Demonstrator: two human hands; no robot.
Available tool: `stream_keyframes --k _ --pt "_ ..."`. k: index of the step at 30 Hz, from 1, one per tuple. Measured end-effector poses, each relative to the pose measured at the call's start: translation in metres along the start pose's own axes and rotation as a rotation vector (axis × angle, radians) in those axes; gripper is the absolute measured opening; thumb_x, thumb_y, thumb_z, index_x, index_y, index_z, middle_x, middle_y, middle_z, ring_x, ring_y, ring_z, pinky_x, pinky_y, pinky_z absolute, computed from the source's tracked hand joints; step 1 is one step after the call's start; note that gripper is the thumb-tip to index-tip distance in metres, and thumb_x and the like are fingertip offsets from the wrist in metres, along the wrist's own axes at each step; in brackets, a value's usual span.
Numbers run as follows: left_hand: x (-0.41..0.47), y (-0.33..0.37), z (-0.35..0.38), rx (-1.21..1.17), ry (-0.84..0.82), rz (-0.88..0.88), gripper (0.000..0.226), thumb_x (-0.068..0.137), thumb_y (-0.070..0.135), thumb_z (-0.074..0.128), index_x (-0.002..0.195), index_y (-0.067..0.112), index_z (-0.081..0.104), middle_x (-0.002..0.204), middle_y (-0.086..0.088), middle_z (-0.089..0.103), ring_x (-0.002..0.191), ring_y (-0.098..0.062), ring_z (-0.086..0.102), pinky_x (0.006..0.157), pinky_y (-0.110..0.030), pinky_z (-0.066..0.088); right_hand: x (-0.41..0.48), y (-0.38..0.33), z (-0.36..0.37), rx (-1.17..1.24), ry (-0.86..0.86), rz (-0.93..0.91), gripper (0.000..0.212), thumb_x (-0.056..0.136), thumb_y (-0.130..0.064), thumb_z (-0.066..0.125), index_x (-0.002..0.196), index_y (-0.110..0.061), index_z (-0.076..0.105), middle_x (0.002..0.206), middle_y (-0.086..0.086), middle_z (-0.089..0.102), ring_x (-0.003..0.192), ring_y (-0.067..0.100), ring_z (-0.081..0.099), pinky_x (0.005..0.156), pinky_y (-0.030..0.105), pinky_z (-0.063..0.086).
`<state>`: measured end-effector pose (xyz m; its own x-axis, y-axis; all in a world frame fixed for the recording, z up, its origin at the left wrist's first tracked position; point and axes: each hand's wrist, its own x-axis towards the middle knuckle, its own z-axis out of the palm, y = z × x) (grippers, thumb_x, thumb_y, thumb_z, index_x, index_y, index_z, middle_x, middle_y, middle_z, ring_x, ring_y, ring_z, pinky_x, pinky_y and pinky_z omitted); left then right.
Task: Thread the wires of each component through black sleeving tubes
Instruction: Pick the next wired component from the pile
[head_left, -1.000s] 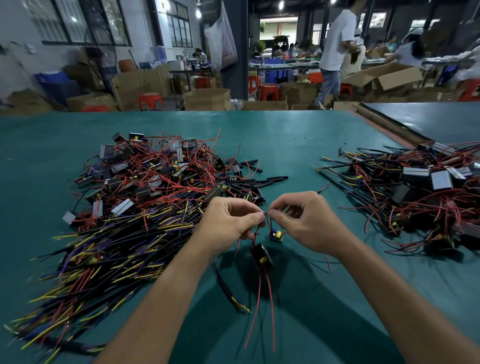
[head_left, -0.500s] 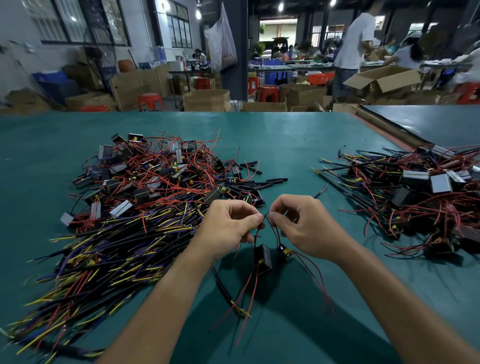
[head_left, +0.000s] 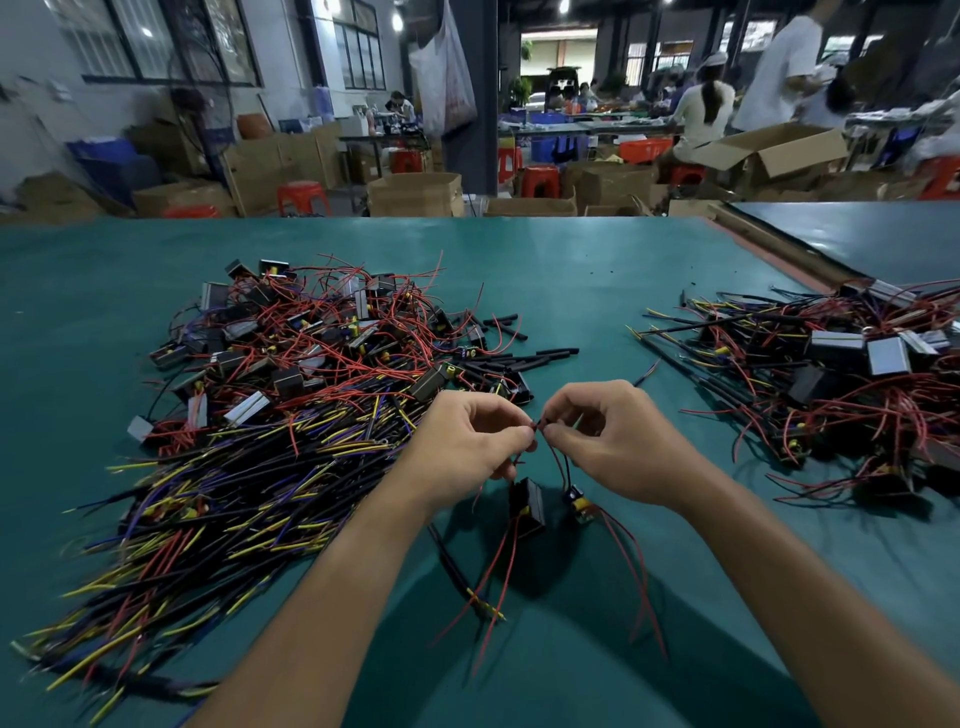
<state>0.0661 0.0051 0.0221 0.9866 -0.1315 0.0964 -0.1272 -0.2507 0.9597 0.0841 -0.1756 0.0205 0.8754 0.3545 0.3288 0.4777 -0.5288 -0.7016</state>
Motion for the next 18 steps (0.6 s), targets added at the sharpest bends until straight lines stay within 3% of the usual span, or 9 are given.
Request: stream_keyframes --k 7,12,16,18 --pt "-0.0025 0.0015 -0.0027 -0.015 0.004 -0.025 0.013 0.088 0.002 0.066 0.079 0.009 0.071 0.071 -0.006 0.074 0.046 -0.015 0.060 0.052 -0.028 0.053 -0.0017 -0.0014 -0.0016 0.034 0.037 -0.013 0.013 0.085 -0.016 0.071 0.075 -0.025 0.070 0.063 -0.015 0.062 0.048 0.001 0.047 0.050 0.014 0.036" --pt "-0.0028 0.0019 -0.0048 0.005 0.044 0.006 0.004 0.082 0.002 0.074 0.080 0.005 0.075 0.065 -0.006 0.070 0.049 -0.016 0.061 0.055 -0.030 0.054 0.0007 0.0004 -0.0041 0.087 0.041 0.081 0.013 0.085 -0.012 0.069 0.078 -0.023 0.069 0.063 -0.003 0.068 0.053 0.012 0.059 0.058 0.039 0.055" --pt "-0.0021 0.0016 -0.0028 0.132 0.087 0.115 0.007 0.078 0.006 0.077 0.077 0.012 0.077 0.067 -0.004 0.071 0.057 -0.013 0.059 0.059 -0.030 0.052 0.0017 0.0023 -0.0062 0.148 0.038 0.142 0.016 0.089 -0.008 0.063 0.080 -0.021 0.067 0.062 0.003 0.069 0.048 0.015 0.058 0.055 0.036 0.052" --pt "-0.0026 0.0007 -0.0020 0.256 0.110 0.169 0.007 0.077 0.011 0.077 0.075 0.018 0.077 0.068 -0.004 0.071 0.060 -0.022 0.062 0.060 -0.033 0.053 0.0025 0.0023 -0.0081 0.176 0.040 0.161 0.016 0.089 -0.008 0.062 0.077 -0.015 0.068 0.060 0.005 0.069 0.047 0.016 0.059 0.055 0.036 0.052"
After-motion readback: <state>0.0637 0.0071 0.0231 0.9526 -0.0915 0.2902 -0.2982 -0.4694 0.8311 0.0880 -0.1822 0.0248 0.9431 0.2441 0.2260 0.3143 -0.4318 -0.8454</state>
